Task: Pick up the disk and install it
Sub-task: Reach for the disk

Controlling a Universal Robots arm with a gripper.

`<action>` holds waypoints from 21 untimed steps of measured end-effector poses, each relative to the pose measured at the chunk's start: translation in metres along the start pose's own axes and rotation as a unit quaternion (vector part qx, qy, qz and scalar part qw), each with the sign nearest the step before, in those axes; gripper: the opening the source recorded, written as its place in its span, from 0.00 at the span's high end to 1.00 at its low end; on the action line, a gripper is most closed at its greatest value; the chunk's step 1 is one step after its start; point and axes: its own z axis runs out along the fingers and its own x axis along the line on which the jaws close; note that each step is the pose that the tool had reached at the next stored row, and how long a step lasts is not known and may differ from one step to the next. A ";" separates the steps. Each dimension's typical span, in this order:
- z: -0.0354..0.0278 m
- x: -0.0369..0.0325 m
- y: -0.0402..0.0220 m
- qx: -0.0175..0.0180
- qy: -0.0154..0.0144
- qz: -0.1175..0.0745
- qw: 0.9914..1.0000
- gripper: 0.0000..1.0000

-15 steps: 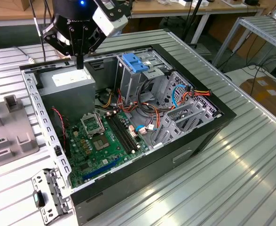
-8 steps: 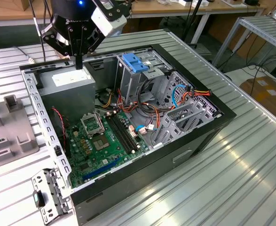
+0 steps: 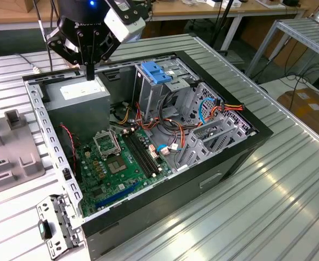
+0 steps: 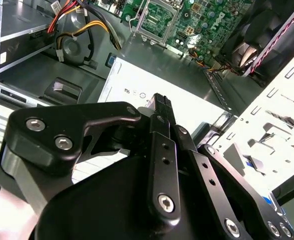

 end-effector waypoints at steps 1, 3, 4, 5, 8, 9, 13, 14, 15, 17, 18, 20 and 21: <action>0.0000 0.0002 0.0000 0.000 0.000 0.000 1.000 0.89; 0.0000 0.0007 -0.0001 0.000 0.000 0.000 1.000 0.89; 0.0000 0.0010 -0.0001 0.000 0.000 0.000 1.000 0.89; 0.0000 0.0012 -0.0001 0.000 0.000 0.000 1.000 0.89; 0.0000 0.0019 -0.0002 0.000 0.000 0.000 1.000 0.89; 0.0000 0.0021 -0.0002 0.000 0.000 0.000 1.000 0.89; -0.0001 0.0032 -0.0002 0.000 0.000 0.000 1.000 0.89; -0.0001 0.0034 -0.0003 0.000 0.000 0.000 1.000 0.89; -0.0001 0.0037 -0.0003 0.000 0.000 0.000 1.000 0.89; -0.0001 0.0042 -0.0003 0.000 0.000 0.000 1.000 0.89; -0.0001 0.0044 -0.0003 0.000 0.000 0.000 1.000 0.89; -0.0001 0.0051 -0.0004 0.000 0.000 0.000 1.000 0.89; -0.0002 0.0060 -0.0005 0.000 0.000 0.000 1.000 0.89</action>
